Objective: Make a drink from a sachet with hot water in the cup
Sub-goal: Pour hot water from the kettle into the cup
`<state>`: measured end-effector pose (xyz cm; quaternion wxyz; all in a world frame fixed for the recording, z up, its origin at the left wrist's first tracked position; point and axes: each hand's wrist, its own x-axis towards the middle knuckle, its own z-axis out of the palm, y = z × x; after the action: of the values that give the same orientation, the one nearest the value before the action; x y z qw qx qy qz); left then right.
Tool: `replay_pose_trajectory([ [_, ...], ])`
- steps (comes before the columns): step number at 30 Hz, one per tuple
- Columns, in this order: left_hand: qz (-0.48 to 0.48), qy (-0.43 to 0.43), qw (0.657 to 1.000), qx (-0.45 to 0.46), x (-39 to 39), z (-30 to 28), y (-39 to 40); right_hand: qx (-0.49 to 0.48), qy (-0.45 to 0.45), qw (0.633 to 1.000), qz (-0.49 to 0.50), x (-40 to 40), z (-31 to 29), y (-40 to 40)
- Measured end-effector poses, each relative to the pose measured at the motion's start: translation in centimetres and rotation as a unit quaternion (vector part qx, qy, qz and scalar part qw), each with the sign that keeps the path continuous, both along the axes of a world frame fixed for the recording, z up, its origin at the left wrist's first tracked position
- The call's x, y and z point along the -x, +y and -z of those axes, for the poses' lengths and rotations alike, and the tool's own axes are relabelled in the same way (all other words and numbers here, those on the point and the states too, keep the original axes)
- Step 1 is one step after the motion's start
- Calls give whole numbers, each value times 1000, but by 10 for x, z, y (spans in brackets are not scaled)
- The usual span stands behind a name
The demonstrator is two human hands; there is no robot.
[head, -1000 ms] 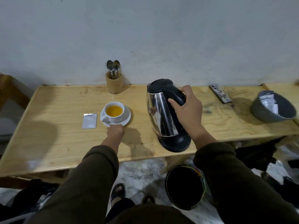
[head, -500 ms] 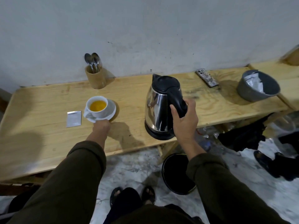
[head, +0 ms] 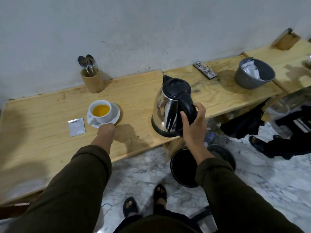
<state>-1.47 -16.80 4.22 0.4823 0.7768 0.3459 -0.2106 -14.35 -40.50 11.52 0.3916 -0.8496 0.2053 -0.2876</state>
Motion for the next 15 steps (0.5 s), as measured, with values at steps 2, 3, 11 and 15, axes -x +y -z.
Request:
replay_pose_trajectory([
  [2, -14, -14, 1000, 5, 3, 0, 1, -3, 5, 1000, 8, -1, -1, 3],
  [3, -17, -23, 999, 17, 5, -1, 1, 2, 9, 1000, 15, -2, -2, 4],
  [11, -24, -29, 997, 72, 13, -8, 24, 218, -17, 974, 62, -10, -8, 36],
  [15, -46, -32, 992, 109, 11, -16, 41, 257, -51, 965, -11, -23, -14, 67],
])
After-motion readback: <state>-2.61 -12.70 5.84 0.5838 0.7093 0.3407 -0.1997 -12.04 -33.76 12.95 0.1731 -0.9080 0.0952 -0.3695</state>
